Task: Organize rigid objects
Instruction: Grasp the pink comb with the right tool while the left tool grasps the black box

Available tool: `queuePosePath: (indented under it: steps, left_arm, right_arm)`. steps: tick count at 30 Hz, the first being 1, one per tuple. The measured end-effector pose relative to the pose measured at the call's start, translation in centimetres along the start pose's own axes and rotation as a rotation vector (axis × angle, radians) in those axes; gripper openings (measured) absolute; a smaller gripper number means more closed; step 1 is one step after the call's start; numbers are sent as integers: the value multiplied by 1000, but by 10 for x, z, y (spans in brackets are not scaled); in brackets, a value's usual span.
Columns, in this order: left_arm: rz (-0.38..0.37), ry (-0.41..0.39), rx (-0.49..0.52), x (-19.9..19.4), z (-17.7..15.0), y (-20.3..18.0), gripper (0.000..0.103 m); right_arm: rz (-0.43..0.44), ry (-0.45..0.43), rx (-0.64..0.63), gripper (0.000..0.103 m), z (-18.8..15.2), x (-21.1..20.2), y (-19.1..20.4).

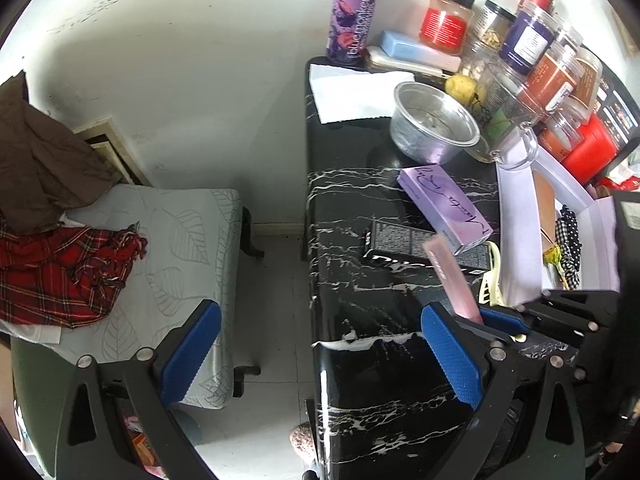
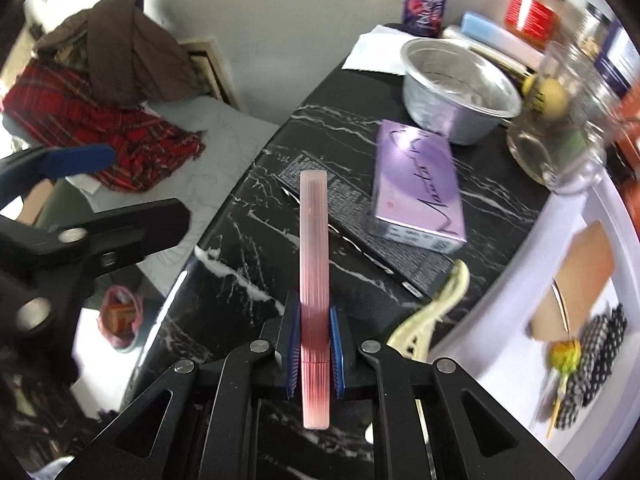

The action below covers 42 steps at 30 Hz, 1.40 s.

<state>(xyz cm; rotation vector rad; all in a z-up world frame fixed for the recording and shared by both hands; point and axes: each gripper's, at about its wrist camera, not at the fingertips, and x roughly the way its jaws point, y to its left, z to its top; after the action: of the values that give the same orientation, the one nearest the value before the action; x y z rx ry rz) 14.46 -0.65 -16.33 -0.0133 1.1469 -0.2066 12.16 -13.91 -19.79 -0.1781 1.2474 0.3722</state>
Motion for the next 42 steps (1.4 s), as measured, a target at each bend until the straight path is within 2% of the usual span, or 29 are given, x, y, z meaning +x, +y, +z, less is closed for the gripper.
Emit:
queuePosePath:
  steps: [5, 11, 17, 22, 27, 30, 32, 35, 37, 38, 42]
  left_arm:
    - [-39, 9, 30, 8, 6, -12, 102]
    - [-76, 14, 159, 23, 17, -37, 102]
    - [-106, 34, 310, 44, 34, -57, 102]
    - [-128, 57, 394, 58, 43, -65, 102]
    - [-185, 56, 487, 67, 46, -73, 102]
    - [-223, 82, 552, 75, 42, -79, 102]
    - [-238, 94, 590, 78, 37, -84, 95]
    - [-214, 67, 649, 77, 28, -89, 76]
    - [-204, 52, 683, 73, 22, -92, 55]
    - [-200, 47, 692, 71, 20, -93, 49]
    - [-206, 42, 696, 64, 7, -91, 30]
  right_arm:
    - [21, -2, 70, 13, -18, -22, -16]
    - [22, -5, 133, 13, -35, -42, -31]
    - [1, -25, 152, 13, -32, -48, -43]
    - [5, -37, 175, 13, -28, -47, -52]
    - [19, -37, 186, 13, -27, -45, -55]
    - [22, -34, 186, 13, -28, -45, -55]
    - [26, -33, 191, 13, -28, -45, -56]
    - [29, -32, 192, 13, -27, -45, -57]
    - [27, -30, 189, 13, -27, -45, -57]
    - [27, -28, 189, 13, -27, -45, -57]
    - [28, -23, 195, 13, -31, -46, -57]
